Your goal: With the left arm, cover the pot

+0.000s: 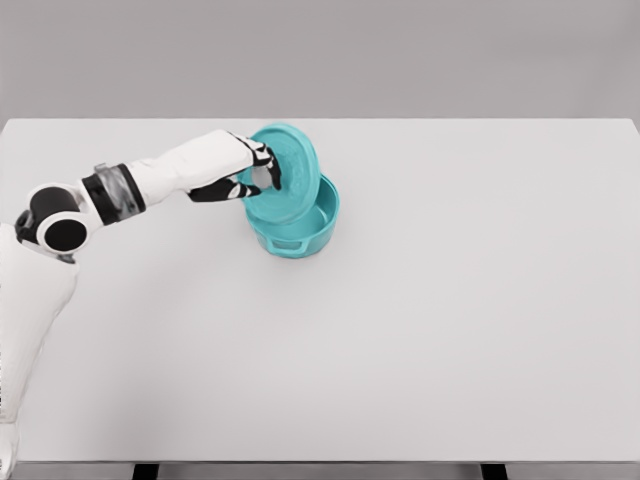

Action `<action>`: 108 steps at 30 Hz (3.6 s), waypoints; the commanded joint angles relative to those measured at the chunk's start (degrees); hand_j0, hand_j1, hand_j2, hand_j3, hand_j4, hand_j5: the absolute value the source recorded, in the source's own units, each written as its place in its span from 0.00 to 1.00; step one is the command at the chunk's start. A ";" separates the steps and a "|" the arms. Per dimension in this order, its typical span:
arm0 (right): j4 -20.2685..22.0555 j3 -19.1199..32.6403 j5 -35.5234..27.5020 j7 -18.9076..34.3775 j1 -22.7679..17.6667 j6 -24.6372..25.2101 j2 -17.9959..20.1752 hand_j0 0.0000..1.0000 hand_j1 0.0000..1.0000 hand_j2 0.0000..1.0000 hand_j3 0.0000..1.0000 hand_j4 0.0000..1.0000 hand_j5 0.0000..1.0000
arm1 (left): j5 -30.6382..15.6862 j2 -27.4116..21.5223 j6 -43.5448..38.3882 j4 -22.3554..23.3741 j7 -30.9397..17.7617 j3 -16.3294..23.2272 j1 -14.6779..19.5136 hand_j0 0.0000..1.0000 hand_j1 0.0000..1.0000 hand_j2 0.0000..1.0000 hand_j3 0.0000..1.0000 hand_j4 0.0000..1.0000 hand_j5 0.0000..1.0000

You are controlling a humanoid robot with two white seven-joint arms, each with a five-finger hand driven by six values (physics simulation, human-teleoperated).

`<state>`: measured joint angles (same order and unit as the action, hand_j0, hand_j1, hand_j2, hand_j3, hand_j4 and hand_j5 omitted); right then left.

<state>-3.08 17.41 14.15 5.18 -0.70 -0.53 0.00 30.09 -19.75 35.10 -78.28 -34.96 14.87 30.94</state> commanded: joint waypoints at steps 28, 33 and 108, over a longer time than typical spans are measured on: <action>0.01 0.00 0.00 0.01 0.00 0.00 0.00 1.00 1.00 1.00 1.00 1.00 1.00 | -0.29 0.58 -0.10 1.02 -0.04 0.69 0.00 0.57 0.57 0.57 0.57 0.57 0.57; 0.01 0.00 0.00 0.01 0.00 0.00 0.00 1.00 1.00 1.00 1.00 1.00 1.00 | -0.47 0.41 -0.10 0.93 -0.04 0.60 0.17 0.57 0.57 0.57 0.57 0.57 0.57; 0.01 0.00 0.00 0.01 0.00 0.00 0.00 1.00 1.00 1.00 1.00 1.00 1.00 | -7.76 -22.44 -0.10 -3.73 -0.04 -13.29 -12.13 1.00 1.00 1.00 1.00 1.00 1.00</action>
<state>-3.09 17.41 14.15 5.18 -0.70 -0.53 0.00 22.59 -42.06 35.16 -82.04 -35.03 2.00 18.81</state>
